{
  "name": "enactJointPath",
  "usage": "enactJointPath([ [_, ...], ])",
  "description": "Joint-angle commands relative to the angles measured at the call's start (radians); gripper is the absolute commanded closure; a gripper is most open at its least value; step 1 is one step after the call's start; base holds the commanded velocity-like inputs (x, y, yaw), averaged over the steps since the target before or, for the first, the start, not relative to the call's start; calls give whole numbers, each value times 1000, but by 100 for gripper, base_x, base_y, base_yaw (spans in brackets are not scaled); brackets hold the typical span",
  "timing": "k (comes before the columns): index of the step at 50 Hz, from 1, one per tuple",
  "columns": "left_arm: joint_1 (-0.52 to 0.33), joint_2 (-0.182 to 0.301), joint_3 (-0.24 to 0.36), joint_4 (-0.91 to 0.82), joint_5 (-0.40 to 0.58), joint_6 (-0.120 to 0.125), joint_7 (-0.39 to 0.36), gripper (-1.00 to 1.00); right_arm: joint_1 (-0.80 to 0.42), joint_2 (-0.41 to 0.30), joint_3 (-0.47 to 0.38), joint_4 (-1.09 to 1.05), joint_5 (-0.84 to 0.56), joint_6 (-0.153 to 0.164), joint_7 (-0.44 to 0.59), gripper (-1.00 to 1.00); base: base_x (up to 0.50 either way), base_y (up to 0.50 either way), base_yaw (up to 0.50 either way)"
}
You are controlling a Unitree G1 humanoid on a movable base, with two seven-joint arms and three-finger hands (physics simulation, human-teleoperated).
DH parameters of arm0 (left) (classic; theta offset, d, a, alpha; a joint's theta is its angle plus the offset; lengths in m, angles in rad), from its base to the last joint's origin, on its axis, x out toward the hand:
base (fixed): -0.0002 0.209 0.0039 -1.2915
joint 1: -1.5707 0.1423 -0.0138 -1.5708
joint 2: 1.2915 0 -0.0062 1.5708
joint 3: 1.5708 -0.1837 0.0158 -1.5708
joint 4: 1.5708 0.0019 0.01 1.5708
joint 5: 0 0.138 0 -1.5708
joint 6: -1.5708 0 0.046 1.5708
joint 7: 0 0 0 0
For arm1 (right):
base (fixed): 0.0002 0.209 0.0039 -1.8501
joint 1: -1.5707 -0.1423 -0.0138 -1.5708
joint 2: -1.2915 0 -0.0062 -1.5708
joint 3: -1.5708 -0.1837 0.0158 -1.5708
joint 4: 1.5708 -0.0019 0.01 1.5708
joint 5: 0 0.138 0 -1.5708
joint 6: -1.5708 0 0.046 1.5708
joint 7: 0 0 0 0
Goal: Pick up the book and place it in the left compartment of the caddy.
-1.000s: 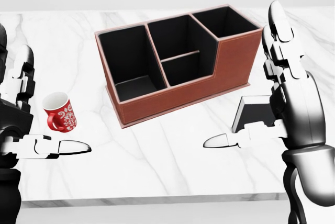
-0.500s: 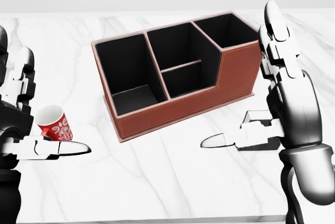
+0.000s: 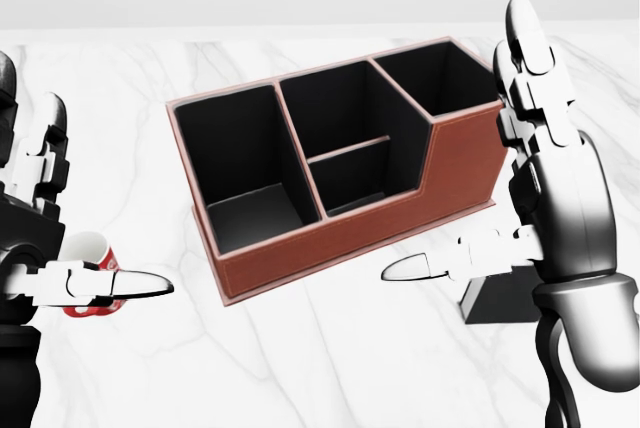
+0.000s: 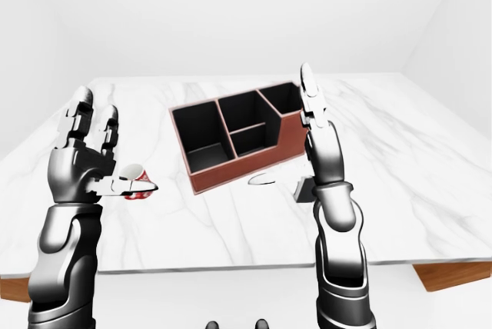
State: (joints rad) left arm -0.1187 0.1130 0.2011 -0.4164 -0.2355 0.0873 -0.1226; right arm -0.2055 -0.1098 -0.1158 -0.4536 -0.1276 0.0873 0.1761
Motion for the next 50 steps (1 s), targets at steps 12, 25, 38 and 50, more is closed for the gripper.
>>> enactJointPath([
  [12,2,0,2,9,-3,0,-2,-100,4,3,7,-31,19,0,8,-100,17,0,0],
  [25,-1,2,4,23,-5,0,-2,-100,7,5,6,-34,24,0,12,-100,17,0,0],
  [38,-4,4,5,38,-7,0,-2,-100,3,5,3,-38,38,0,14,-100,17,0,0],
  [50,1,4,5,31,-7,0,-2,-100,7,-7,0,-40,13,0,11,-100,7,0,0],
])
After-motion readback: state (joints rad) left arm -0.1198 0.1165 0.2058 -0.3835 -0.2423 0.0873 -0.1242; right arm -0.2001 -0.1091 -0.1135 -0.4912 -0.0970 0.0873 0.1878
